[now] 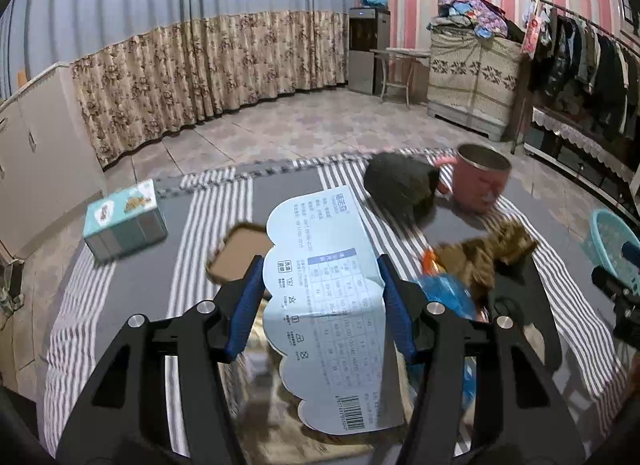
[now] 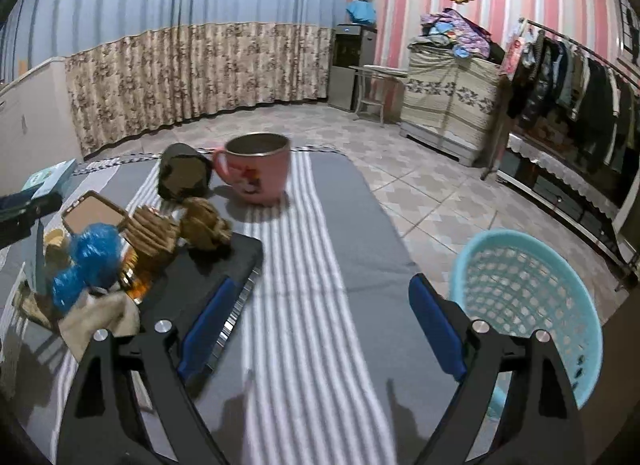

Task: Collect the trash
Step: 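Grasp the brown crumpled wrapper with the right gripper while the left holds the receipt, then carry receipt and wrapper over the basket and open both grippers, then grasp the blue plastic bag with the left gripper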

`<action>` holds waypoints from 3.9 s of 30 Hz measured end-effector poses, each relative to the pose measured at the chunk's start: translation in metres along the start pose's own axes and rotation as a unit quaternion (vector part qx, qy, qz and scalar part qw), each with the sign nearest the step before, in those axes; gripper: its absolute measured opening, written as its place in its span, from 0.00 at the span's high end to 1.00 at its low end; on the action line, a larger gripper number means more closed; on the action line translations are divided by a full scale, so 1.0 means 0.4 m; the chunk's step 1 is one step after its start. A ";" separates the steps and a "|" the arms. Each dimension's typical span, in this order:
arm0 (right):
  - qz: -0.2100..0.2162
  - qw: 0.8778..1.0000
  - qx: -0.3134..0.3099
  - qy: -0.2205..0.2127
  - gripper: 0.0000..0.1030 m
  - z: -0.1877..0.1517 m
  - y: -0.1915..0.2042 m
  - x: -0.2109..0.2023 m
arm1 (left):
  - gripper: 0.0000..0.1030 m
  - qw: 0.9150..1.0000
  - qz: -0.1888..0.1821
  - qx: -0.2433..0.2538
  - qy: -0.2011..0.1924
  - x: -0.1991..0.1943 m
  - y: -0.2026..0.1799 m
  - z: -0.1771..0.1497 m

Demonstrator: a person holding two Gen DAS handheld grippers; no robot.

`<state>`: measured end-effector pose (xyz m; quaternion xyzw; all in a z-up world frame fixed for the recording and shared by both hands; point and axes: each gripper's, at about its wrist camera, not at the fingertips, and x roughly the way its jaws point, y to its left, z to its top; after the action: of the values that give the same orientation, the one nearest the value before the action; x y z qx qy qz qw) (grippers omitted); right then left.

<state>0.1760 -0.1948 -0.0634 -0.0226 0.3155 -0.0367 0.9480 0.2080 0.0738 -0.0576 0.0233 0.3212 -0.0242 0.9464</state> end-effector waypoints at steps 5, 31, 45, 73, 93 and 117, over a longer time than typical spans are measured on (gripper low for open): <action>0.023 1.000 -0.002 0.006 0.16 0.049 0.062 0.050 | 0.47 1.000 -0.004 -0.004 -0.015 0.014 0.023 0.036; 0.080 0.996 -0.015 0.020 0.63 0.076 0.075 0.078 | 0.47 0.999 0.020 -0.003 -0.030 -0.006 0.001 0.056; -0.055 0.995 0.077 -0.013 0.63 -0.010 -0.379 -0.087 | 0.47 0.995 -0.065 0.040 -0.061 -0.112 -0.343 0.059; -0.118 0.980 0.163 -0.006 0.63 -0.113 -0.711 -0.100 | 0.13 0.968 -0.205 0.128 -0.067 -0.088 -0.981 0.054; -0.094 0.984 0.151 -0.019 0.11 -0.069 -0.551 -0.074 | 0.05 0.989 -0.092 0.072 -0.090 -0.150 -0.594 0.035; -0.038 0.997 0.063 0.000 0.09 -0.106 -0.237 -0.059 | 0.25 0.998 -0.029 -0.030 0.037 0.007 -0.153 -0.093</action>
<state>0.1263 -0.2881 -0.0769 0.0248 0.3118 -0.0924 0.9453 0.1839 0.0149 -0.0905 -0.0132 0.3570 -0.0410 0.9331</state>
